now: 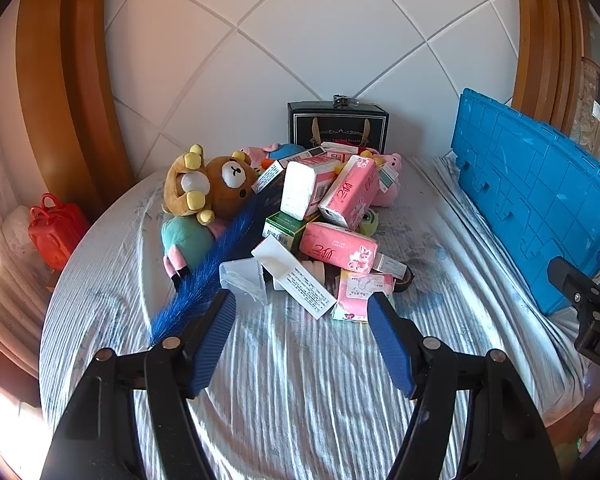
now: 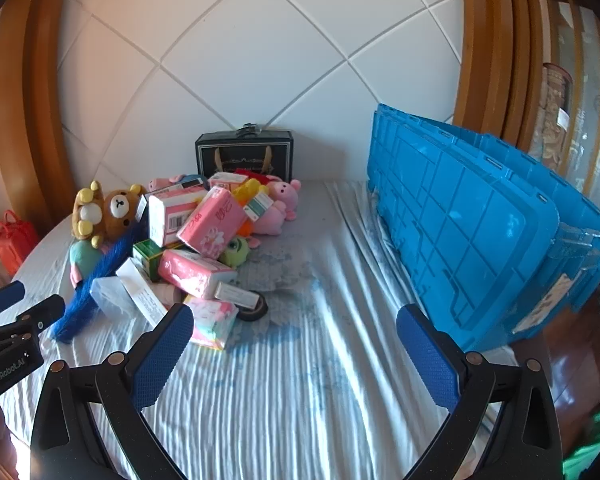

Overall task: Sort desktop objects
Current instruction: 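Move both tools toward the pile of items on the bed, then grasp the white medicine box with the left gripper while the right gripper approaches a pink pad pack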

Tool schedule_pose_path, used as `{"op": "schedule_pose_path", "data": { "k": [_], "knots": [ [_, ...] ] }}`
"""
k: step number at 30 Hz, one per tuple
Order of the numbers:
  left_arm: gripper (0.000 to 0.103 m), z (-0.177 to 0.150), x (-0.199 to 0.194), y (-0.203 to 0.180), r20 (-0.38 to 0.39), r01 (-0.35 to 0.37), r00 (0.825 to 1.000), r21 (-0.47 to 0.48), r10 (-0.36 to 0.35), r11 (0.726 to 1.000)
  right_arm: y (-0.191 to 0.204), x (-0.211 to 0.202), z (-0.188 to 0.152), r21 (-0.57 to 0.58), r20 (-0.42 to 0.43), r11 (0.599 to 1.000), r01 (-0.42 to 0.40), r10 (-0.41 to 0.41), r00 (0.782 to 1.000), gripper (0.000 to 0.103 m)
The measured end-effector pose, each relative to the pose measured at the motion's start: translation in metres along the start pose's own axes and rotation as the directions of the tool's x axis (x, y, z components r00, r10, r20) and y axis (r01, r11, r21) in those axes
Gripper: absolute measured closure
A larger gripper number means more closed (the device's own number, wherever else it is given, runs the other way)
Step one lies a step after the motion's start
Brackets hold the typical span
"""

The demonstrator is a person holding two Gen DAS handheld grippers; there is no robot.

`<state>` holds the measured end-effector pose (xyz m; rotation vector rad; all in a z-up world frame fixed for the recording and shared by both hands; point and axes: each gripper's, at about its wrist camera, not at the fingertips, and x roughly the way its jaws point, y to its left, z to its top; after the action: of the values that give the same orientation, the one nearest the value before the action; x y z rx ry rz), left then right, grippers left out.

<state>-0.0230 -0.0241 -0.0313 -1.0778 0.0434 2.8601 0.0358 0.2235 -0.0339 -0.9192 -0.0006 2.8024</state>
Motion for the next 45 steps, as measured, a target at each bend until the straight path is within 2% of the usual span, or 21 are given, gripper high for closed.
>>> {"op": "schedule_pose_path", "data": {
  "k": [5, 9, 13, 16, 18, 21, 26, 30, 32, 33, 35, 36, 37, 38, 39, 40, 41, 43, 45],
  "knots": [
    [0.036, 0.001, 0.015, 0.002, -0.031, 0.0, 1.0, -0.005, 0.0, 1.0, 0.001, 0.017, 0.003, -0.004, -0.029, 1.0, -0.023, 0.023, 0.999, 0.0],
    [0.036, -0.002, 0.041, 0.01, -0.091, -0.017, 0.996, -0.021, 0.015, 1.0, 0.003, 0.037, 0.002, -0.016, -0.065, 0.999, -0.048, 0.046, 0.997, 0.0],
    [0.036, -0.011, 0.079, 0.02, -0.191, -0.028, 0.981, -0.069, 0.015, 0.997, 0.004, 0.068, -0.002, -0.038, -0.117, 0.997, -0.066, 0.061, 0.991, 0.0],
    [0.036, -0.018, 0.103, 0.017, -0.231, -0.03, 0.973, -0.067, 0.014, 0.997, 0.0, 0.096, -0.006, -0.054, -0.168, 0.996, -0.075, 0.065, 0.984, 0.0],
    [0.036, -0.017, 0.118, 0.014, -0.245, -0.04, 0.969, -0.071, 0.021, 0.997, -0.003, 0.116, -0.008, -0.061, -0.212, 0.994, -0.09, 0.075, 0.974, 0.0],
    [0.036, -0.011, 0.138, 0.016, -0.25, -0.066, 0.968, -0.129, 0.032, 0.989, -0.005, 0.141, -0.012, -0.078, -0.277, 0.991, -0.113, 0.087, 0.957, 0.0],
    [0.036, 0.0, 0.183, 0.017, -0.271, -0.125, 0.96, -0.172, 0.075, 0.977, -0.002, 0.174, -0.011, -0.093, -0.34, 0.984, -0.153, 0.113, 0.934, 0.0],
    [0.036, 0.0, 0.216, 0.014, -0.31, -0.099, 0.95, -0.21, 0.03, 0.973, 0.008, 0.199, -0.009, -0.097, -0.381, 0.977, -0.191, 0.141, 0.914, 0.0],
    [0.036, 0.0, 0.229, 0.01, -0.319, -0.108, 0.947, -0.184, 0.044, 0.977, 0.017, 0.212, -0.01, -0.085, -0.403, 0.972, -0.221, 0.169, 0.899, 0.0],
    [0.034, -0.001, 0.235, 0.008, -0.314, -0.088, 0.949, -0.175, 0.029, 0.981, 0.022, 0.219, -0.01, -0.079, -0.414, 0.968, -0.238, 0.186, 0.891, 0.0],
    [0.035, -0.005, 0.248, 0.004, -0.334, -0.084, 0.942, -0.144, 0.031, 0.986, 0.035, 0.231, -0.012, -0.076, -0.441, 0.958, -0.276, 0.216, 0.871, 0.0],
    [0.037, -0.007, 0.255, 0.001, -0.341, -0.075, 0.94, -0.126, 0.027, 0.989, 0.042, 0.237, -0.013, -0.08, -0.454, 0.953, -0.293, 0.227, 0.862, 0.0],
    [0.046, -0.009, 0.258, 0.0, -0.327, -0.049, 0.945, -0.122, 0.006, 0.991, 0.049, 0.242, -0.013, -0.083, -0.465, 0.948, -0.308, 0.237, 0.853, 0.0],
    [0.05, -0.009, 0.259, -0.001, -0.328, -0.032, 0.945, -0.112, -0.006, 0.993, 0.056, 0.247, -0.015, -0.085, -0.475, 0.943, -0.322, 0.246, 0.845, 0.0],
    [0.06, -0.01, 0.261, -0.002, -0.345, -0.03, 0.939, -0.087, -0.002, 0.996, 0.061, 0.252, -0.016, -0.085, -0.487, 0.94, -0.33, 0.25, 0.837, 0.0],
    [0.065, -0.012, 0.261, -0.002, -0.356, -0.015, 0.934, -0.067, -0.01, 0.998, 0.066, 0.256, -0.016, -0.084, -0.499, 0.938, -0.337, 0.253, 0.829, 0.0],
    [0.067, -0.016, 0.259, 0.0, -0.366, -0.004, 0.931, -0.057, -0.017, 0.998, 0.069, 0.26, -0.017, -0.078, -0.512, 0.936, -0.344, 0.259, 0.819, 0.0],
    [0.077, -0.026, 0.253, 0.008, -0.398, -0.008, 0.917, -0.042, -0.009, 0.999, 0.076, 0.266, -0.018, -0.057, -0.535, 0.931, -0.361, 0.277, 0.798, 0.0],
    [0.079, -0.039, 0.246, 0.018, -0.424, 0.003, 0.906, -0.038, -0.019, 0.999, 0.084, 0.269, -0.02, -0.044, -0.555, 0.924, -0.381, 0.294, 0.778, 0.0]
  ]
}}
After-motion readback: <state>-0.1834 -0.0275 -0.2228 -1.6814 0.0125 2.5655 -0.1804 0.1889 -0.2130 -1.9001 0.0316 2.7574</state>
